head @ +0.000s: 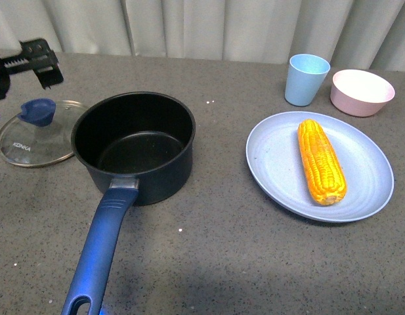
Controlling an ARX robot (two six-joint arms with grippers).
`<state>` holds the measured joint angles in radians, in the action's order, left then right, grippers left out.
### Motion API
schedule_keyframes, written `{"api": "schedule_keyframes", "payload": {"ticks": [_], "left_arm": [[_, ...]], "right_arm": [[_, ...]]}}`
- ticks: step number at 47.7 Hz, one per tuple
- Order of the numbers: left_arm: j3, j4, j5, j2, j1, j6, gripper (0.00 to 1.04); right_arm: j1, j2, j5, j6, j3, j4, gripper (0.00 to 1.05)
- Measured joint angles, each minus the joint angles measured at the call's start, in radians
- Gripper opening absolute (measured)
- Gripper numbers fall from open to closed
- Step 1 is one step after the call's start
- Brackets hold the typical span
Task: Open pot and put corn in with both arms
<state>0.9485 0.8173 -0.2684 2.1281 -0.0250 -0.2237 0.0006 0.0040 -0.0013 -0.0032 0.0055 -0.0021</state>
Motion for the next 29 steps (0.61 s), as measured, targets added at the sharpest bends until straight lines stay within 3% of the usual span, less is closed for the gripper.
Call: {"api": "schedule_keyframes", "payload": {"ticks": [17, 29], "left_arm": [[-0.239, -0.026, 0.034, -0.315, 0.019, 0.039, 0.98], [-0.494, -0.184, 0.135, -0.751, 0.065, 0.035, 0.98]], "right_arm": [[0.000, 0.000, 0.000, 0.000, 0.000, 0.000, 0.96], [0.000, 0.000, 0.000, 0.000, 0.000, 0.000, 0.96]]}}
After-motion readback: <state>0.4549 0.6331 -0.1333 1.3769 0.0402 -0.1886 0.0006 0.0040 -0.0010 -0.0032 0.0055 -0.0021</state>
